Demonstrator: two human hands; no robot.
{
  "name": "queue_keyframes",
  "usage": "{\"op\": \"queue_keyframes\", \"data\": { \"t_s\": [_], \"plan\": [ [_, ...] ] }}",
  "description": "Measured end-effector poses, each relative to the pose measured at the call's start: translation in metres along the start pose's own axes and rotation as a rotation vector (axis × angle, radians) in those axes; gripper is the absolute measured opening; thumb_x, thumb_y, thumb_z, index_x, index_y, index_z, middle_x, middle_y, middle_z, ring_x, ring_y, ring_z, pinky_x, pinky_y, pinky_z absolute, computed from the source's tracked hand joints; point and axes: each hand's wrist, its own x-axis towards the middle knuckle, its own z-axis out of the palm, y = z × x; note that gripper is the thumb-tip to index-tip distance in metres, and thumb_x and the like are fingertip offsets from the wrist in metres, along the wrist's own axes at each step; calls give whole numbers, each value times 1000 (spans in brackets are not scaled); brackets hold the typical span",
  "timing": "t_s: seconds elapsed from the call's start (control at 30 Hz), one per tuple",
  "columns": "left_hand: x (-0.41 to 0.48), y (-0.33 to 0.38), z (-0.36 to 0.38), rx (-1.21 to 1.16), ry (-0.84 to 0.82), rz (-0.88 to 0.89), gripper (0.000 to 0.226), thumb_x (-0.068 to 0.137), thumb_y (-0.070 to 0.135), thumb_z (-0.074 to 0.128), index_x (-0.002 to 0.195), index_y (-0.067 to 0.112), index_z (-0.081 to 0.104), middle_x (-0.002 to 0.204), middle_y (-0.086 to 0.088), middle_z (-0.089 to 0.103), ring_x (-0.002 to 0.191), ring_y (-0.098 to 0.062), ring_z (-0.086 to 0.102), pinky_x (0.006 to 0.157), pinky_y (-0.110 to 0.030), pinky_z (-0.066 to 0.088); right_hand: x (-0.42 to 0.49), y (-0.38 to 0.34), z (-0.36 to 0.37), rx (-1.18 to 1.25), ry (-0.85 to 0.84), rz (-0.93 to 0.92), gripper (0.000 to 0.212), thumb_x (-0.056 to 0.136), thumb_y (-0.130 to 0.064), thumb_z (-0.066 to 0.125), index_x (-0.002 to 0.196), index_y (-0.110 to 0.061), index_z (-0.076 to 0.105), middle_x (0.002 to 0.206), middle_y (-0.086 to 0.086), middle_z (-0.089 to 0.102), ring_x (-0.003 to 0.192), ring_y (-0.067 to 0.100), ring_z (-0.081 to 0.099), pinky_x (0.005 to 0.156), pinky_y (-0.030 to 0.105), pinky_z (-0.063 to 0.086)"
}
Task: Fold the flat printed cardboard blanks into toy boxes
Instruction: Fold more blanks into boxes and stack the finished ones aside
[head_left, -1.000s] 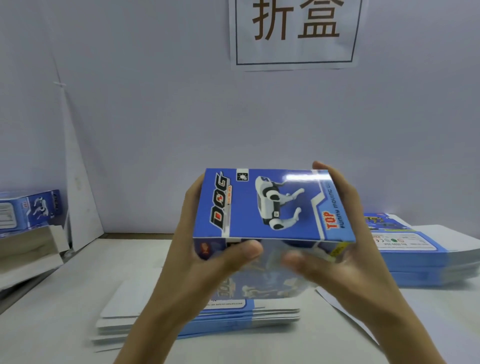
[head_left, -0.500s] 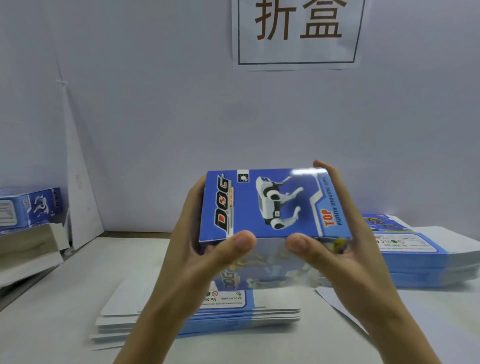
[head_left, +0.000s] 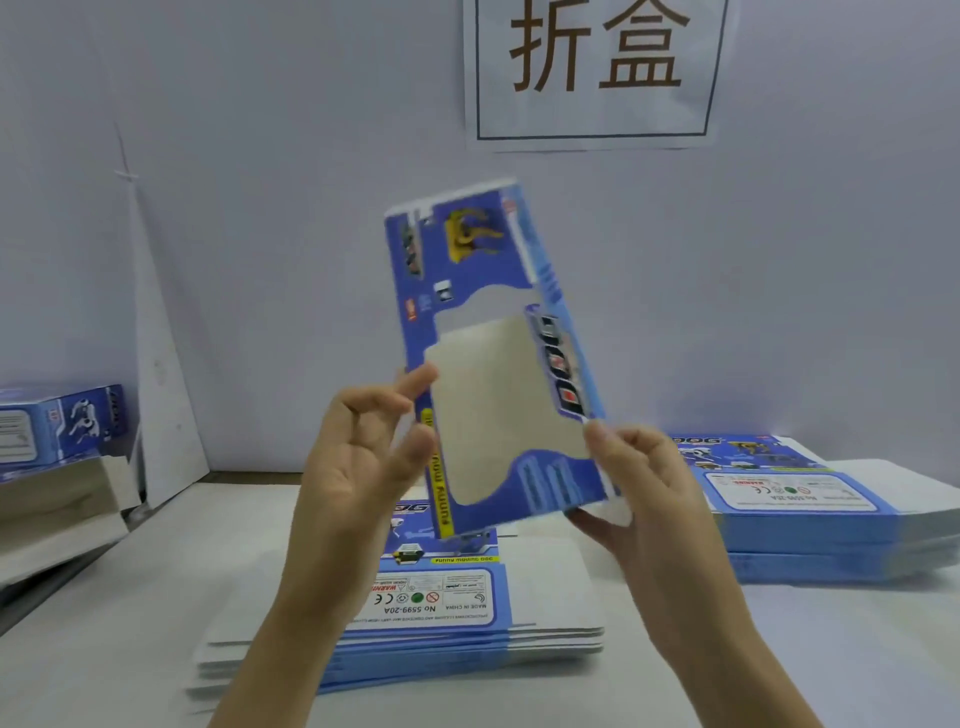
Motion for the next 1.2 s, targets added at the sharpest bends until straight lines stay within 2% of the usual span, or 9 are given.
{"op": "queue_keyframes", "data": {
  "t_s": [0.1, 0.23, 0.33, 0.43, 0.5, 0.67, 0.8, 0.97, 1.2],
  "plan": [
    [2, -6, 5, -41, 137, 56, 27, 77, 29, 75, 98, 36, 60, 127, 3, 63, 126, -21, 54, 72, -28, 58, 3, 7, -1, -43, -37, 40, 63, 65, -41, 73, 125, -27, 59, 107, 12, 67, 98, 22, 69, 79, 45, 58],
    [4, -10, 4, -17, 254, -155, 64, 68, 41, 80, 124, 38, 50, 124, 8, 63, 113, -15, 63, 76, -29, 58, 5, 10, -4, 67, -125, -4, 47, 73, -32, 69, 119, -22, 66, 108, 4, 72, 94, 20, 69, 69, 32, 59],
    [1, -12, 12, -12, 136, -293, 69, 64, 55, 65, 129, 42, 45, 110, 10, 70, 94, -12, 70, 63, -26, 57, 7, 14, -5, -59, -145, -21, 50, 64, -39, 78, 112, -36, 66, 104, 1, 71, 99, 20, 69, 77, 37, 58],
    [0, -17, 18, 67, 112, -260, 65, 68, 55, 60, 130, 40, 46, 109, 15, 70, 96, -8, 69, 63, -20, 56, 8, 15, -6, -272, -94, -54, 50, 62, -54, 77, 107, -45, 56, 112, -12, 67, 115, 18, 60, 94, 47, 52],
    [-2, -18, 23, 107, 81, -255, 59, 71, 55, 58, 127, 38, 50, 108, 15, 70, 98, -7, 68, 65, -18, 55, 8, 13, -7, -301, -101, -102, 57, 58, -58, 72, 109, -44, 51, 118, -13, 65, 118, 16, 58, 94, 45, 52],
    [-7, -21, 26, 93, 117, -301, 30, 72, 46, 57, 98, 33, 63, 90, 12, 73, 85, -11, 71, 52, -19, 53, 10, 9, -11, -236, -107, -171, 59, 72, -41, 73, 124, -50, 45, 116, -11, 63, 103, 13, 66, 64, 21, 56],
    [-6, -17, 25, 138, 64, -286, 43, 67, 53, 53, 108, 39, 55, 92, 19, 69, 92, -5, 68, 56, -18, 54, 10, 6, -15, -207, -129, -177, 69, 71, -43, 66, 135, -46, 42, 120, -9, 64, 104, 10, 66, 69, 22, 57],
    [-5, -18, 20, 131, 119, -251, 25, 73, 50, 53, 90, 38, 65, 87, 14, 71, 85, -9, 69, 55, -20, 55, 7, 4, -14, -263, -133, -253, 64, 68, -42, 68, 126, -52, 45, 120, -12, 59, 105, 8, 64, 70, 22, 57],
    [-4, -14, 19, 130, 151, -210, 27, 76, 46, 53, 96, 31, 64, 89, 10, 72, 86, -13, 71, 54, -21, 54, 5, 2, -13, -268, -153, -281, 67, 65, -46, 73, 125, -53, 45, 120, -16, 58, 107, 6, 63, 74, 22, 56]
  ]
}}
